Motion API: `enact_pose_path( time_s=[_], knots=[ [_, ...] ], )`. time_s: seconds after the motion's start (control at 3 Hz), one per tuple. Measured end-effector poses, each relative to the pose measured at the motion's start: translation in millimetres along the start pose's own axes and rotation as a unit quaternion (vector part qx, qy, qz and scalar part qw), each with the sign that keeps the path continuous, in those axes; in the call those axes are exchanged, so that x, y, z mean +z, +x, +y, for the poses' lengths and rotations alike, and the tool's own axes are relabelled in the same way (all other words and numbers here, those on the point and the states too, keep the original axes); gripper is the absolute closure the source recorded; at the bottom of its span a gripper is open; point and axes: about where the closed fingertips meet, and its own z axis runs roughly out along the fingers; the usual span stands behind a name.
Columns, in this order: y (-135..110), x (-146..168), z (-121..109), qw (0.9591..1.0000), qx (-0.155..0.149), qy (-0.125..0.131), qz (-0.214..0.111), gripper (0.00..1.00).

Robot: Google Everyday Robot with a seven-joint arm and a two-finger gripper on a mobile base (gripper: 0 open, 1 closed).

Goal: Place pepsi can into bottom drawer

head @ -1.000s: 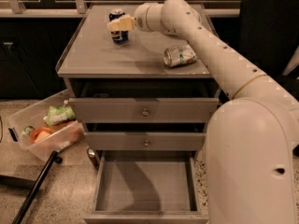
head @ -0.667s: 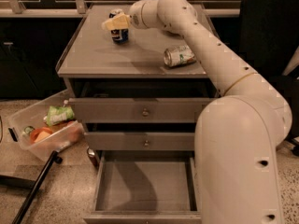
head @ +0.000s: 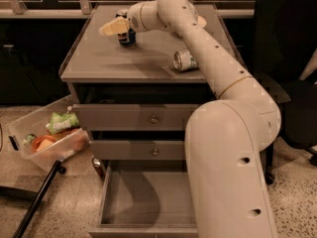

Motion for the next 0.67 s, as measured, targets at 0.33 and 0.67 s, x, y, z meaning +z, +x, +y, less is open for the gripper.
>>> enact_pose_path(
  time_s=[0.33,0.67],
  knots=[
    [-1,16,5,1.0000,0.001,-0.008,0.004,0.05],
    [-1,29,6,0.9999,0.005,-0.008,0.007,0.24]
  ],
)
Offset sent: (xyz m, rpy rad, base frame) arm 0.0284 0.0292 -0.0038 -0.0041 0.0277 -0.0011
